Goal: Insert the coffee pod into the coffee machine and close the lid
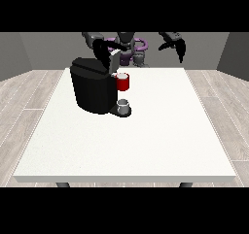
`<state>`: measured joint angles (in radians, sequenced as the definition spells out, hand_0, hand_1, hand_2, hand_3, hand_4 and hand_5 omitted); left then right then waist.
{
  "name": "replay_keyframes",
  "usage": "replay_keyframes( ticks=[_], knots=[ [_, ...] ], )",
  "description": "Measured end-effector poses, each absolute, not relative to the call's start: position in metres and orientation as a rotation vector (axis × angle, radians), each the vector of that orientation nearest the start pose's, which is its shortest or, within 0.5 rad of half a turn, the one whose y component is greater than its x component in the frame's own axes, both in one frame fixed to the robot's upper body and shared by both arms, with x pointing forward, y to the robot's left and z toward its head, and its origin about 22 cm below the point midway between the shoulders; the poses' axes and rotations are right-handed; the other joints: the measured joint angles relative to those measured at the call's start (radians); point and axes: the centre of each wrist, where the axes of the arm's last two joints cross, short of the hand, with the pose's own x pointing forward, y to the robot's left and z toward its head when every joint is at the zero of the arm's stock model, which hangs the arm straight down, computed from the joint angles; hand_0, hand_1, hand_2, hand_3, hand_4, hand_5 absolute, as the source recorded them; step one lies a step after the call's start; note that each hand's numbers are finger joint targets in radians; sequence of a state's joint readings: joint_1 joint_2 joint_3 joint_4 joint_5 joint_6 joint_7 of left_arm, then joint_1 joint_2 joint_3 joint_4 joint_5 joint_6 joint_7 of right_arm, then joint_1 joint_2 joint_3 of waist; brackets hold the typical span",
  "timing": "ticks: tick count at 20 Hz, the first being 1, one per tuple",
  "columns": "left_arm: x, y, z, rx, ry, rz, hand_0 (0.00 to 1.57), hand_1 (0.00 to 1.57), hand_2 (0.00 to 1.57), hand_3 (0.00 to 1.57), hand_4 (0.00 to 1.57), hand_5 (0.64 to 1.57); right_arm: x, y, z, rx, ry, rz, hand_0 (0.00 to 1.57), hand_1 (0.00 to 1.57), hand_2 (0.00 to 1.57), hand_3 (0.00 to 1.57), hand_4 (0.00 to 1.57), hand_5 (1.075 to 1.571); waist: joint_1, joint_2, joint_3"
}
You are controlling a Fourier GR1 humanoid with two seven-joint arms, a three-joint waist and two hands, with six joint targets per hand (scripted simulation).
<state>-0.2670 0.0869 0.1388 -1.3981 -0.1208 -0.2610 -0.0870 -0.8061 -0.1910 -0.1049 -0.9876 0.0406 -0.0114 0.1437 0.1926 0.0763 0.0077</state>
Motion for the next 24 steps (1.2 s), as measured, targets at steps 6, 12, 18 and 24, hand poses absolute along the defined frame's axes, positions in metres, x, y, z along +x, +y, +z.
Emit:
replay_keyframes(
  ticks=[6, 12, 18, 24],
  knots=[
    [0.308, 0.240, 0.037, -0.054, -1.713, -0.353, 0.00, 0.00, 0.00, 0.00, 0.38, 1.571, 0.417, -0.210, 0.137, -0.177, -1.606, 0.275, 0.00, 0.00, 0.00, 0.00, 0.09, 1.571, 0.027, 0.016, 0.0044],
    [0.316, 0.230, 0.045, -0.087, -1.745, -0.399, 0.00, 0.00, 0.00, 0.00, 0.40, 1.571, 0.419, -0.213, 0.166, -0.302, -1.597, 0.278, 0.00, 0.00, 0.00, 0.00, 0.27, 1.571, 0.070, 0.057, 0.0127],
    [0.322, 0.214, 0.055, -0.115, -1.788, -0.427, 0.00, 0.00, 0.00, 0.00, 0.40, 1.571, 0.415, -0.224, 0.191, -0.376, -1.572, 0.245, 0.00, 0.00, 0.00, 0.00, 0.15, 1.571, 0.119, 0.093, 0.0203],
    [0.328, 0.204, 0.068, -0.157, -1.827, -0.474, 0.00, 0.00, 0.00, 0.00, 0.43, 1.571, 0.408, -0.230, 0.226, -0.426, -1.579, 0.180, 0.00, 0.00, 0.00, 0.00, 0.00, 1.571, 0.198, 0.131, 0.0250]
  ],
)
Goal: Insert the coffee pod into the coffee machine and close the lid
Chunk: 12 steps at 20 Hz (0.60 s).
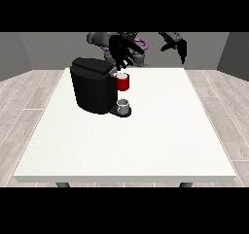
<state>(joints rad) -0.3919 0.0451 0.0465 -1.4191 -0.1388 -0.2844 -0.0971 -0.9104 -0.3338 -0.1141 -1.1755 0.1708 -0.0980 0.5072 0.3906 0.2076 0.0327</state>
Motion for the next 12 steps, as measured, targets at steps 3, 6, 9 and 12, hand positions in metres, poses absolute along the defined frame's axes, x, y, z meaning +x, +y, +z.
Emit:
replay_keyframes(
  ticks=[3, 6, 9, 12],
  knots=[
    [0.331, 0.197, 0.076, -0.183, -1.848, -0.501, 0.00, 0.00, 0.00, 0.00, 0.37, 1.571, 0.406, -0.203, 0.253, -0.389, -1.746, 0.277, 0.00, 0.00, 0.00, 0.00, 0.00, 1.571, 0.066, 0.029, -0.0178],
    [0.334, 0.193, 0.084, -0.191, -1.872, -0.519, 0.00, 0.00, 0.00, 0.00, 0.43, 1.571, 0.407, -0.185, 0.268, -0.374, -1.849, 0.345, 0.00, 0.00, 0.00, 0.00, 0.00, 1.571, 0.100, 0.063, -0.0261],
    [0.336, 0.193, 0.093, -0.196, -1.902, -0.519, 0.00, 0.00, 0.00, 0.00, 0.36, 1.571, 0.410, -0.168, 0.274, -0.357, -1.916, 0.371, 0.00, 0.00, 0.00, 0.00, 0.00, 1.571, 0.118, 0.094, -0.0300],
    [0.336, 0.200, 0.095, -0.205, -1.917, -0.513, 0.00, 0.00, 0.00, 0.00, 0.00, 1.571, 0.414, -0.164, 0.287, -0.335, -1.958, 0.372, 0.00, 0.00, 0.00, 0.00, 0.00, 1.571, 0.128, 0.118, -0.0318]
  ],
)
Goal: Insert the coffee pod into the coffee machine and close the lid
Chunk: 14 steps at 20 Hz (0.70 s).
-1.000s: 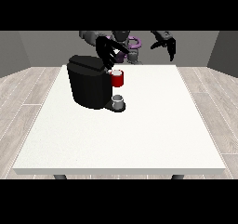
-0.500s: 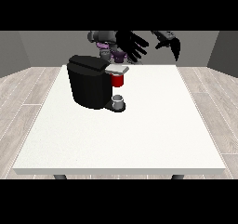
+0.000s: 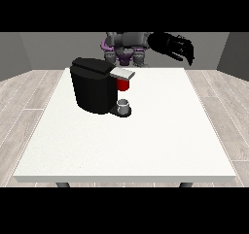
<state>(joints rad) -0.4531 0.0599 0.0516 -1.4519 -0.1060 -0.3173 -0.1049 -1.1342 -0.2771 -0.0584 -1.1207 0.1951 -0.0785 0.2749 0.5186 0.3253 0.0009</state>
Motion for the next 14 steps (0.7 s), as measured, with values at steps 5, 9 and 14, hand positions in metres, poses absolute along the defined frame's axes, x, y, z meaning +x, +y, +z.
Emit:
replay_keyframes(
  ticks=[5, 9, 14],
  knots=[
    [0.338, 0.207, 0.100, -0.213, -1.931, -0.520, 0.00, 0.00, 0.00, 0.00, 0.33, 1.571, 0.421, -0.154, 0.296, -0.297, -1.991, 0.379, 0.00, 0.00, 0.00, 0.00, 0.10, 1.571, 0.001, 0.031, -0.0011],
    [0.340, 0.210, 0.106, -0.201, -1.944, -0.518, 0.00, 0.00, 0.00, 0.00, 0.32, 1.571, 0.426, -0.145, 0.302, -0.271, -2.018, 0.380, 0.00, 0.00, 0.00, 0.00, 0.00, 1.571, -0.010, 0.046, -0.0013],
    [0.337, 0.219, 0.094, -0.196, -1.922, -0.484, 0.00, 0.00, 0.00, 0.00, 0.33, 1.571, 0.427, -0.123, 0.282, -0.188, -2.050, 0.434, 0.00, 0.00, 0.00, 0.00, 0.00, 1.571, -0.055, 0.018, -0.0011]
  ],
)
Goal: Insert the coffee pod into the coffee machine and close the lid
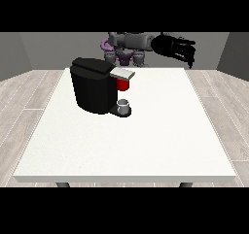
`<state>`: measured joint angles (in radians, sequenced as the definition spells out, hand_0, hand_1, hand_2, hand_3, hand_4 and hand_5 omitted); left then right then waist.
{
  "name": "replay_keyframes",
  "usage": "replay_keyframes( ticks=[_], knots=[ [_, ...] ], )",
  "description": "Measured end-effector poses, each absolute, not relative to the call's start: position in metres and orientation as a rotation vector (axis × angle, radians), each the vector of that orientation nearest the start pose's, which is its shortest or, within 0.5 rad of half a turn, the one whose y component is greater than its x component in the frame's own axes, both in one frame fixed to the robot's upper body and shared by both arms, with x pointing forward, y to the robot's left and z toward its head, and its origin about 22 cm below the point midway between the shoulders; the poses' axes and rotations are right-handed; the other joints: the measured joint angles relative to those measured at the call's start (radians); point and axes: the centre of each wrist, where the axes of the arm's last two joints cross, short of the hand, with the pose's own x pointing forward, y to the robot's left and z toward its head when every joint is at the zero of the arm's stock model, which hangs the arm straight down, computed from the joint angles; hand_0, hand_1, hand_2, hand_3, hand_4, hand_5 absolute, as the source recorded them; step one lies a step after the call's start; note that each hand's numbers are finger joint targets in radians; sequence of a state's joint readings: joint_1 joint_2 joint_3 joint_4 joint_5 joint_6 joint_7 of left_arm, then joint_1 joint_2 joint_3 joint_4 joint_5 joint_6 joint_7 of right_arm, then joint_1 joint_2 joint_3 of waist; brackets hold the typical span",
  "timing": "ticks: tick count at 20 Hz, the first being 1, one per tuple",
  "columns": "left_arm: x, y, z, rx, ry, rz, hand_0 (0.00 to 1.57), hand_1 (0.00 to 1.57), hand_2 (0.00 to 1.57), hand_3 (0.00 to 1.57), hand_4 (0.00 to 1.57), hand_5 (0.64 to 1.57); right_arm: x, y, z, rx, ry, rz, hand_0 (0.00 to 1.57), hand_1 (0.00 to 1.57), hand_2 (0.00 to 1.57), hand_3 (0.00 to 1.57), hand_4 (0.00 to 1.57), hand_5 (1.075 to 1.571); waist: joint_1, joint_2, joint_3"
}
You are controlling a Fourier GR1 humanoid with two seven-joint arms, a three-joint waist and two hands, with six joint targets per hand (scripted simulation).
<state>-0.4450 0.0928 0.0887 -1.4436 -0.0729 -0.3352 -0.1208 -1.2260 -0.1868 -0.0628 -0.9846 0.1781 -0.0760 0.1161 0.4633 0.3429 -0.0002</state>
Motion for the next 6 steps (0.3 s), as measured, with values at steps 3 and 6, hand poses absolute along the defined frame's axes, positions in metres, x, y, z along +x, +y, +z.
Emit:
replay_keyframes(
  ticks=[3, 6],
  knots=[
    [0.333, 0.228, 0.085, -0.183, -1.891, -0.461, 0.00, 0.00, 0.00, 0.00, 0.25, 1.571, 0.425, -0.108, 0.258, -0.117, -2.057, 0.468, 0.00, 0.00, 0.00, 0.00, 0.18, 1.571, -0.035, -0.039, -0.0001],
    [0.328, 0.242, 0.067, -0.159, -1.846, -0.408, 0.00, 0.00, 0.00, 0.00, 0.27, 1.571, 0.417, -0.088, 0.228, -0.026, -2.043, 0.505, 0.00, 0.00, 0.00, 0.00, 0.26, 1.571, -0.089, -0.096, -0.0001]
  ],
)
